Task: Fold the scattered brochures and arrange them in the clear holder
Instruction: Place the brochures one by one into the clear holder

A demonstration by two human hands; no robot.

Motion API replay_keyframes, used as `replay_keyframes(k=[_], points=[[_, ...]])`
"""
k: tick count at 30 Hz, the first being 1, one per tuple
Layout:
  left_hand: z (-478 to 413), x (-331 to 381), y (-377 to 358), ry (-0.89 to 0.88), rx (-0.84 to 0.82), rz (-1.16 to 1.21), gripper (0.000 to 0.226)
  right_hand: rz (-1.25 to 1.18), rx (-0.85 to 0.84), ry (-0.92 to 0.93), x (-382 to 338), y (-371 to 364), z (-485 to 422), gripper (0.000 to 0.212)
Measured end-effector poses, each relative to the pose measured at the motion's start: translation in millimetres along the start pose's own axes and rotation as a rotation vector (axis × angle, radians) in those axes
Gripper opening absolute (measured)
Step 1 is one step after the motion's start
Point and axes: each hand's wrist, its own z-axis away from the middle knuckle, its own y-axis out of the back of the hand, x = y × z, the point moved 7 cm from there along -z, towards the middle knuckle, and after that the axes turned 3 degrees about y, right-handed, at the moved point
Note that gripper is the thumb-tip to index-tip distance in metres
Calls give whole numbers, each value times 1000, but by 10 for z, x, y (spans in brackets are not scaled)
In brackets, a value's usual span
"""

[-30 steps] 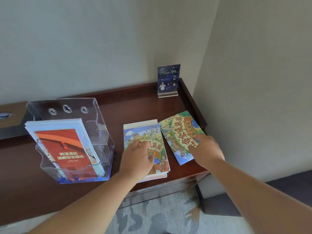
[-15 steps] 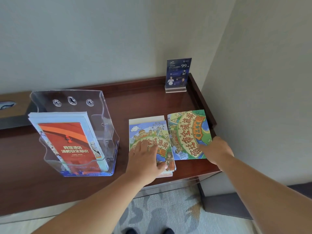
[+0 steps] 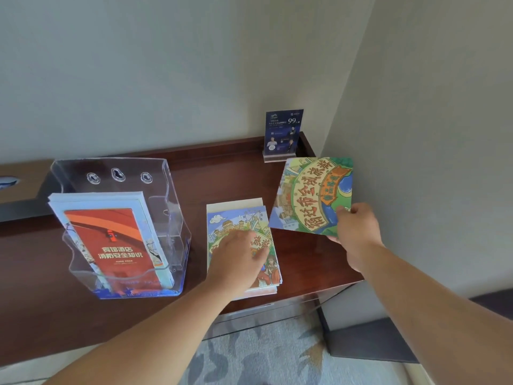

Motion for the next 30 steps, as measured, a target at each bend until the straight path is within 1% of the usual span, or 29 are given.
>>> replay_keyframes(k=[2,4,6,7,9,10,13,14,15,16,17,19,22,24,25,26,28,29,30], points=[[-24,129,129,99,-9,381,48,-172,-18,-58,-29,-109,119,10],[-76,219,192,246,-25,792,40,-317,-61,-110,-66,-273,288,9],[-119,280,227,355,-18,1126,25,-416,-175,-156,-66,-497,465,8],[-151,270,261,386,14,1223,18,-432,-259,-178,-52,-611,554,8],[-209,173,344,419,81,1272,18,-385,-384,-188,-26,-730,667,16],[-232,106,392,421,104,1238,19,-371,-380,-184,-33,-706,663,22],[-263,-119,527,421,159,1068,23,-336,-194,-132,-48,-377,448,39],[-262,-192,551,427,172,1031,25,-250,-145,-82,-71,-247,375,44],[-260,-252,564,432,181,1005,28,-141,-139,-21,-103,-162,327,48],[-250,-302,566,443,185,982,31,-54,-173,22,-126,-137,309,49],[-235,-338,550,457,178,958,33,0,-219,33,-125,-152,317,46],[-205,-390,478,473,147,913,36,71,-299,-12,-56,-224,365,35],[-174,-452,398,468,163,835,30,174,-314,-46,118,-287,405,25],[-167,-463,383,428,182,695,20,176,-294,-70,241,-329,426,23],[-165,-449,375,394,180,601,19,177,-284,-78,291,-354,437,23],[-160,-432,355,355,167,481,25,179,-278,-84,332,-386,451,23],[-131,-400,280,271,124,176,50,176,-265,-94,391,-454,477,26],[-103,-364,243,213,115,59,58,177,-260,-95,408,-489,486,27],[-69,-305,205,137,109,0,62,180,-258,-95,417,-522,493,28]])
